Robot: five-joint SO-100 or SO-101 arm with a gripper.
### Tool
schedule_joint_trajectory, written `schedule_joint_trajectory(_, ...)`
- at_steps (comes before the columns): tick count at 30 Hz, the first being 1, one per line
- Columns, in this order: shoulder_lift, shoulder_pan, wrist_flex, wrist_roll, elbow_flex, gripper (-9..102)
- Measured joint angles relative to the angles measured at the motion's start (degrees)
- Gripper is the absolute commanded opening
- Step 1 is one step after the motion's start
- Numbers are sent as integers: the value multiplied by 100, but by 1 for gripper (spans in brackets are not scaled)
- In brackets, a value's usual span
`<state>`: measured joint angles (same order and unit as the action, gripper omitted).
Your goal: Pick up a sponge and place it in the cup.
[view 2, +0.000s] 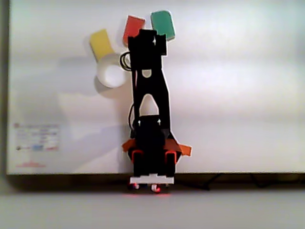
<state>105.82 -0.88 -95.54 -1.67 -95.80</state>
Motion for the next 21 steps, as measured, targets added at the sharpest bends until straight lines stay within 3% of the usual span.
schedule_joint_trajectory(14,211,-809,677,-26,-668,0)
schedule_joint_trajectory(21,457,-1503,694,-501,-861,0)
